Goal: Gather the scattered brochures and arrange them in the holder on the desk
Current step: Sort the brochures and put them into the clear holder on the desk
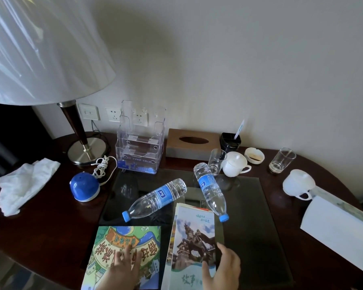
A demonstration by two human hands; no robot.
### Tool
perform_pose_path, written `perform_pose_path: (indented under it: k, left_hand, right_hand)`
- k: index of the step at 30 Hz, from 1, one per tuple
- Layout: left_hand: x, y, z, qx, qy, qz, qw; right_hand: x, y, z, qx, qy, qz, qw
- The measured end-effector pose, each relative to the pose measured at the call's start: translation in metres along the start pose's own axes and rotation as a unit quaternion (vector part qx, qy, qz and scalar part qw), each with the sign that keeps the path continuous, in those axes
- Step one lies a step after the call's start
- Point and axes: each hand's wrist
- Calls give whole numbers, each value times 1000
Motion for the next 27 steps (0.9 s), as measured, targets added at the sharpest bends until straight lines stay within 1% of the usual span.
perform_pose_path:
  k: [1, 3, 4, 5, 6, 7, 8, 9, 10, 11, 12, 13, 14, 15, 16, 18, 19, 20, 21, 23, 25, 26, 27]
  left_hand:
    - [2, -4, 1, 24, -8, -3, 1000]
    - [0, -8, -7, 9, 0, -7, 1000]
    - [-2, -8, -14, 1, -5, -6, 1000]
    - [-2, -6, -22, -7, -21, -2, 1000]
    - [-1, -6, -30, -17, -30, 5, 999]
    - [2, -9, -37, -34, -36, 8, 999]
    - [3, -11, -45, -32, -40, 2, 999]
    - [3, -12, -51, -28, -36, 1, 999]
    - [5, -13, -60, -19, -32, 0, 999]
    - [6, -14, -69, -20, -37, 10, 999]
    - [7, -15, -77, -30, -43, 15, 999]
    - [9, -16, -83, -49, -30, 4, 998]
    - [10, -18, -85, -67, -11, -15, 998]
    - [8, -19, -86, -86, 9, -26, 996]
    - [5, -17, -87, -89, 44, -18, 995]
    - [-3, -12, -90, -97, 171, -15, 980]
    - [-7, -9, -94, -94, 237, -23, 967]
    - [-10, -8, -97, -75, 277, -36, 957]
    - [-12, -8, -97, -48, 294, -59, 953]
    - [-12, -10, -99, -25, 271, -121, 955]
    - [-5, -19, -103, -55, 254, -157, 953]
    - [1, -24, -106, -70, 284, -159, 943]
    - [10, -30, -107, -80, 339, -153, 925]
  right_hand:
    - [-1, 0, 0, 13, -1, -28, 1000]
    - [-6, 3, -2, 28, -17, -108, 994]
    - [-9, 7, -2, 16, -31, -146, 989]
    - [-14, 11, 0, -21, -58, -166, 984]
    - [-22, 18, 0, -81, -83, -158, 981]
    - [-34, 22, 1, -166, -97, -124, 973]
    - [-49, 27, 3, -251, -105, -77, 959]
    - [-62, 30, 10, -323, -138, -15, 936]
    - [-78, 31, 17, -383, -207, 69, 897]
    - [-92, 31, 26, -421, -285, 163, 845]
    - [-105, 28, 35, -428, -368, 246, 788]
    - [-116, 27, 43, -409, -439, 316, 735]
    - [-123, 26, 50, -379, -479, 367, 701]
    - [-127, 25, 56, -352, -491, 394, 692]
    - [-125, 22, 61, -327, -480, 400, 709]
    - [-115, 17, 55, -290, -438, 399, 752]
    - [-109, 14, 47, -287, -425, 385, 768]
    - [-103, 9, 40, -289, -424, 363, 777]
    - [-96, 3, 30, -294, -429, 335, 786]
    - [-85, -11, 8, -296, -421, 278, 811]
    - [-76, -29, -14, -299, -406, 223, 834]
    - [-71, -38, -24, -296, -406, 203, 841]
    - [-65, -48, -32, -288, -410, 187, 845]
Point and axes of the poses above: each hand's wrist, its own y-axis away from the middle knuckle, its own z-axis out of the palm, x = y × z, and after that the axes turned 3 degrees about -x, right-handed
